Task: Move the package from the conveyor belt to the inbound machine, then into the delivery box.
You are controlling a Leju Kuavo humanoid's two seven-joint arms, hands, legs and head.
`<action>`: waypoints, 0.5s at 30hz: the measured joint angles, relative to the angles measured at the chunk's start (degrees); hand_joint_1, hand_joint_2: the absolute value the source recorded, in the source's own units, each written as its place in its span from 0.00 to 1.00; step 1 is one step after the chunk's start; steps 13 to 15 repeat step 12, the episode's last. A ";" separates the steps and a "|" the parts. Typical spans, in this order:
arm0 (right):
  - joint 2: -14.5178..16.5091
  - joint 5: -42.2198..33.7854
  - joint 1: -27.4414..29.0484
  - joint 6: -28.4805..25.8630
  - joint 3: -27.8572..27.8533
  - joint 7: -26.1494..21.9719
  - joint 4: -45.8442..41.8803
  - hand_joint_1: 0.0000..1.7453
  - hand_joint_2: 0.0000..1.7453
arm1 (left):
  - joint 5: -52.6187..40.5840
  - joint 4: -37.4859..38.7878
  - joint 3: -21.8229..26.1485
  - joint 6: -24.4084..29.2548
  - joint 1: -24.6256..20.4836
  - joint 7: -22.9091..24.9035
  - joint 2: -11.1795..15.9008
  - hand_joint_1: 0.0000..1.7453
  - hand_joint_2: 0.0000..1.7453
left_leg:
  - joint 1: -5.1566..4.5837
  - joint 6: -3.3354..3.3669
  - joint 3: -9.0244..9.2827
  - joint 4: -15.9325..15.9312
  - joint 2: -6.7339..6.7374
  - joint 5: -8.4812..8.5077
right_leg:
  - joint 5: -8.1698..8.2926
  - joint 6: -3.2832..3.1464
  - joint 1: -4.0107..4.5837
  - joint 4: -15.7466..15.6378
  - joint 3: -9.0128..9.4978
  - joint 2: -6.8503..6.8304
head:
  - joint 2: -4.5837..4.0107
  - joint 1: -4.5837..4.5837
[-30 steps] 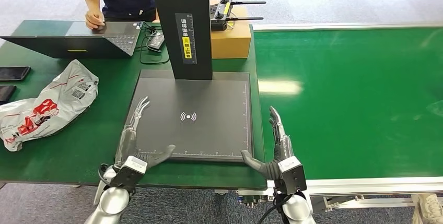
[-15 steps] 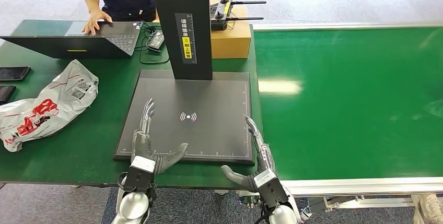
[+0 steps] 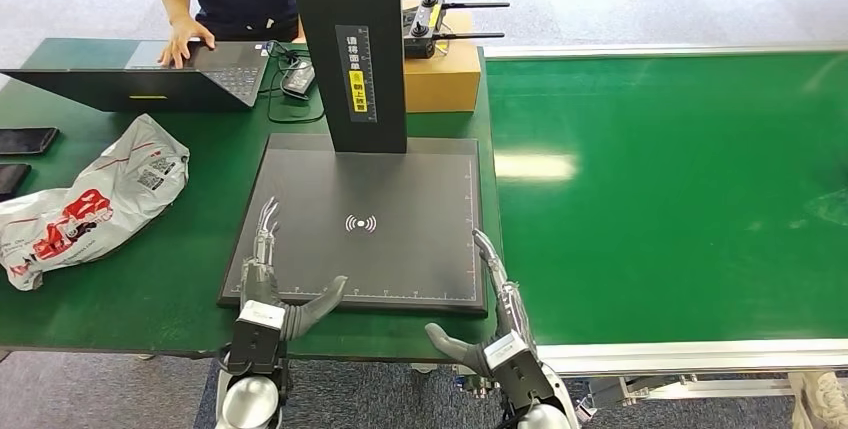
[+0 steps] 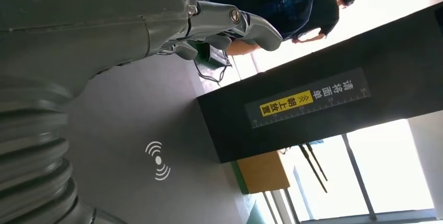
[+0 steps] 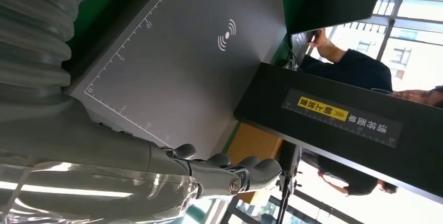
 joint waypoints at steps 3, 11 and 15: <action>-0.01 0.13 0.16 0.00 0.00 0.02 -0.02 0.00 1.00 | 0.00 -0.40 0.28 0.13 0.15 0.07 -0.02 0.00 1.00 | 0.00 0.00 0.00 0.00 0.00 0.00 | 0.00 0.00 0.00 0.00 0.00 0.00 | 0.00 -0.01; -0.02 0.15 0.38 -0.12 0.00 0.02 -0.02 0.00 1.00 | -0.02 -1.21 0.47 0.82 0.47 0.21 -0.03 0.00 1.00 | 0.00 0.00 0.00 0.00 0.00 0.00 | 0.00 0.00 0.00 0.00 0.00 0.00 | 0.00 -0.01; -0.02 0.15 0.38 -0.15 0.00 0.02 -0.02 0.00 1.00 | -0.02 -1.26 0.48 0.92 0.50 0.21 -0.03 0.00 1.00 | 0.00 0.00 0.00 0.00 0.00 0.00 | 0.00 0.00 0.00 0.00 0.00 0.00 | 0.00 -0.01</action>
